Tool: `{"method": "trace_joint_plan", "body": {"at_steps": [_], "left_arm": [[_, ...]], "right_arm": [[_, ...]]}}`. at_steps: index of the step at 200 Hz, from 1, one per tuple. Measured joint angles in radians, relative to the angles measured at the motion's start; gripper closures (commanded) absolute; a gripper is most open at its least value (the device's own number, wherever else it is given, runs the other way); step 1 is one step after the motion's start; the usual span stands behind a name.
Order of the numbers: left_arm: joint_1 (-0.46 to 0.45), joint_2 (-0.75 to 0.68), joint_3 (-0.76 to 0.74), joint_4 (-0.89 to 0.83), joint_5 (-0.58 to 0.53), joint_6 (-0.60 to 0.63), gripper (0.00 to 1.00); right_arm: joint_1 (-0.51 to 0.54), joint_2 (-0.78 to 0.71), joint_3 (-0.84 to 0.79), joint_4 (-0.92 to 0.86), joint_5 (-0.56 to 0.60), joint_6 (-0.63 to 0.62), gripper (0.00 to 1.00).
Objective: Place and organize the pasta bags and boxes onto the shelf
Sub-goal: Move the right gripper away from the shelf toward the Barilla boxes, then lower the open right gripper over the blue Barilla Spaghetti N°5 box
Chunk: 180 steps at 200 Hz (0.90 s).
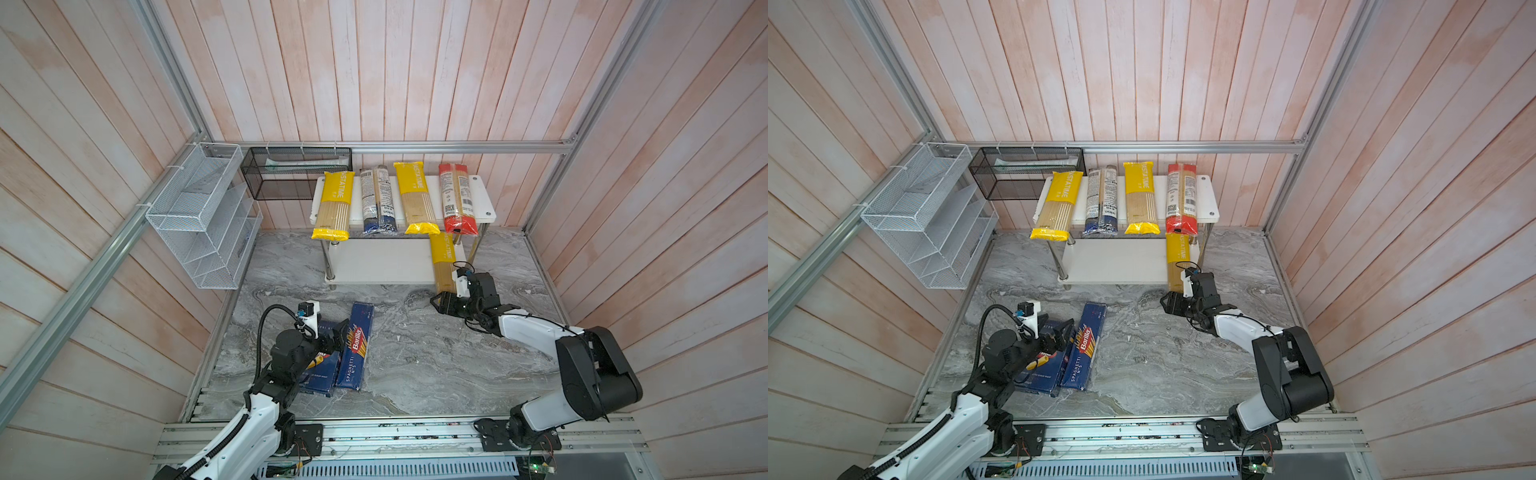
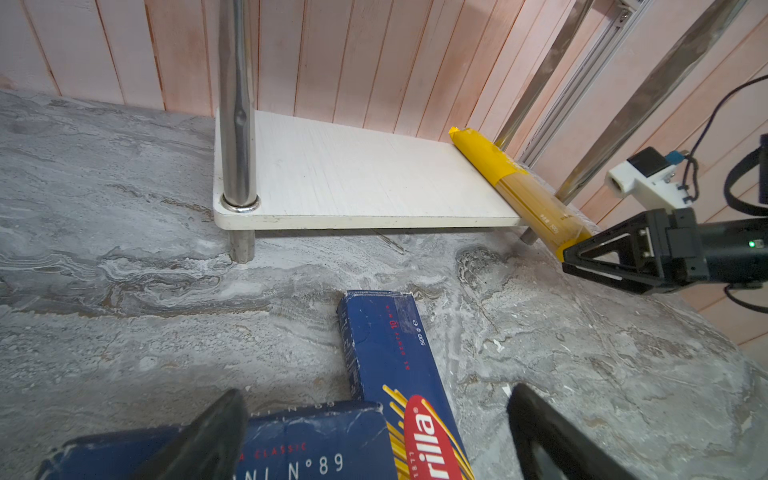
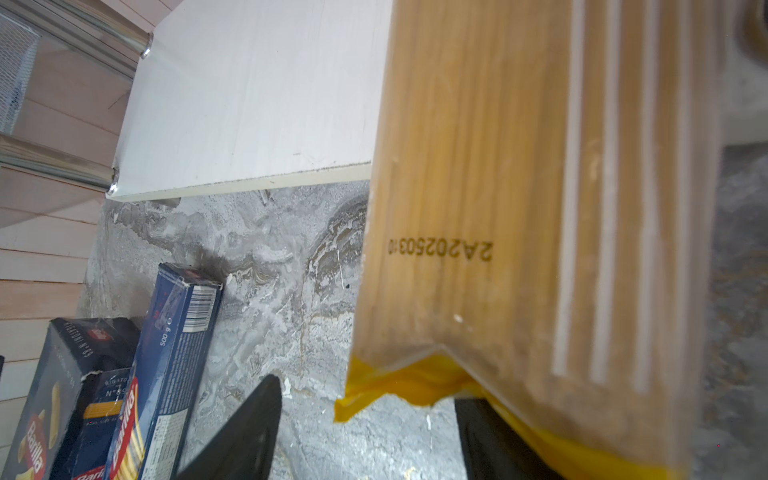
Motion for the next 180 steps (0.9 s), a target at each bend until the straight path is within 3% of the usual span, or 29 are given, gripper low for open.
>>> {"method": "trace_joint_plan", "body": {"at_steps": [60, 130, 180], "left_arm": [[0.0, 0.0, 0.003, -0.002, -0.004, -0.001, 0.0], [0.0, -0.002, 0.015, -0.003, -0.016, -0.008, 0.0], [0.0, -0.078, 0.018, -0.051, -0.056, -0.008, 0.0]], "right_arm": [[0.032, -0.038, -0.027, 0.0, 0.002, 0.011, 0.32], [0.401, -0.201, -0.109, -0.023, 0.13, 0.113, 0.32], [0.537, -0.213, -0.106, -0.071, 0.239, 0.129, 0.31]]}}
